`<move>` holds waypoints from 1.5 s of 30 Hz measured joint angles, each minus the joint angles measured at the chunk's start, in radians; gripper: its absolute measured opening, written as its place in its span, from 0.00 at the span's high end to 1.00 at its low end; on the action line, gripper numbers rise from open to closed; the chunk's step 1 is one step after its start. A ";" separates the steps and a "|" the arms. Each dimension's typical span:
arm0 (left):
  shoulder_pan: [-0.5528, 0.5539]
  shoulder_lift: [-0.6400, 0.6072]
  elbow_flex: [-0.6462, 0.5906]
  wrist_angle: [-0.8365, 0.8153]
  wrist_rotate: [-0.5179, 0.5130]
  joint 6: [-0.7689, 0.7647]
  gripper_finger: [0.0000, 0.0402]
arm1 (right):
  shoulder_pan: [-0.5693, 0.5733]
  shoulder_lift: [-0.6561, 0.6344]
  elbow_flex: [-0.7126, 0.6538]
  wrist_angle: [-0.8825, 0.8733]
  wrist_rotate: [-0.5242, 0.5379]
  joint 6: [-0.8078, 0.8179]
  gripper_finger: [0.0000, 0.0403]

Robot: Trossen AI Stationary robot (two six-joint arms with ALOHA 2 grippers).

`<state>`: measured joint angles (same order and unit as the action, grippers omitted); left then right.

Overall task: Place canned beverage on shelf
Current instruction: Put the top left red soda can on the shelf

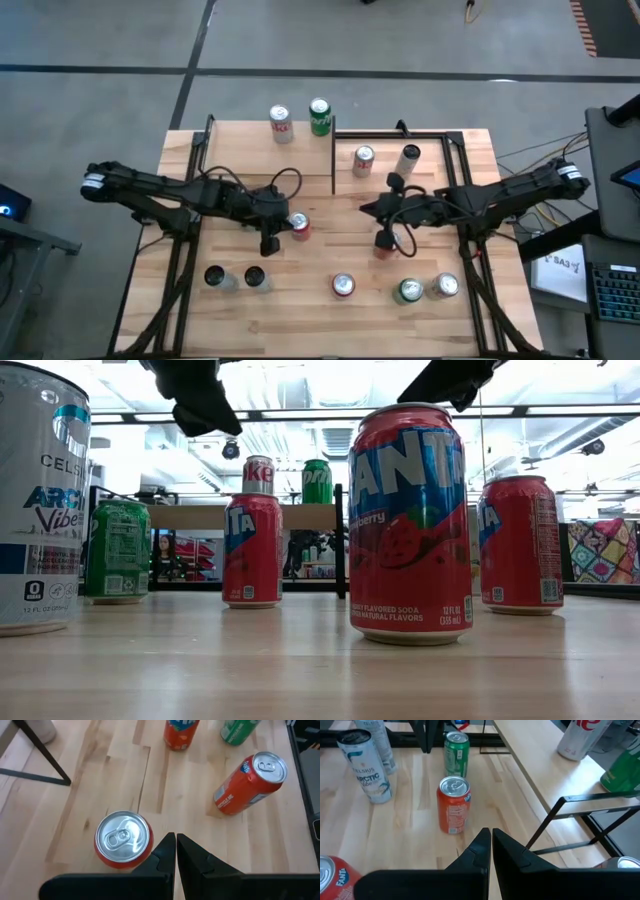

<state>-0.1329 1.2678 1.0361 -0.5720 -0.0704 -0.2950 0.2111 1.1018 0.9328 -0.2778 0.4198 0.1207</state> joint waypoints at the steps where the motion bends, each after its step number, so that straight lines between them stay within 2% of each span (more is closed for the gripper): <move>1: 0.000 -0.001 0.000 0.000 0.000 -0.006 1.00 | 0.000 -0.004 -0.003 -0.001 0.000 0.000 0.98; 8: -0.002 0.000 0.000 0.007 0.000 -0.033 0.99 | 0.000 -0.009 -0.002 -0.012 0.000 -0.009 0.98; 14: -0.002 0.040 0.000 0.024 -0.042 -0.092 0.90 | 0.000 -0.024 0.025 -0.006 0.000 -0.063 0.98; 18: -0.002 0.064 0.000 0.024 -0.052 -0.107 0.78 | 0.000 -0.020 0.021 -0.011 -0.001 -0.070 0.98; 29: -0.004 0.073 0.000 0.025 -0.116 -0.063 0.37 | 0.000 -0.014 0.020 -0.016 -0.001 -0.080 0.98; 34: -0.008 0.098 0.000 0.026 -0.116 -0.058 0.24 | 0.000 -0.014 0.020 -0.016 -0.001 -0.079 0.98; 38: -0.008 0.137 0.000 0.026 -0.117 -0.058 0.20 | 0.000 -0.014 0.019 -0.015 -0.002 -0.074 0.98; 45: -0.008 0.172 0.000 0.025 -0.178 -0.053 0.19 | 0.000 -0.014 0.013 -0.016 -0.002 -0.061 0.98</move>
<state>-0.1413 1.4395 1.0363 -0.5470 -0.2483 -0.3485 0.2109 1.0878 0.9463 -0.2935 0.4177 0.0593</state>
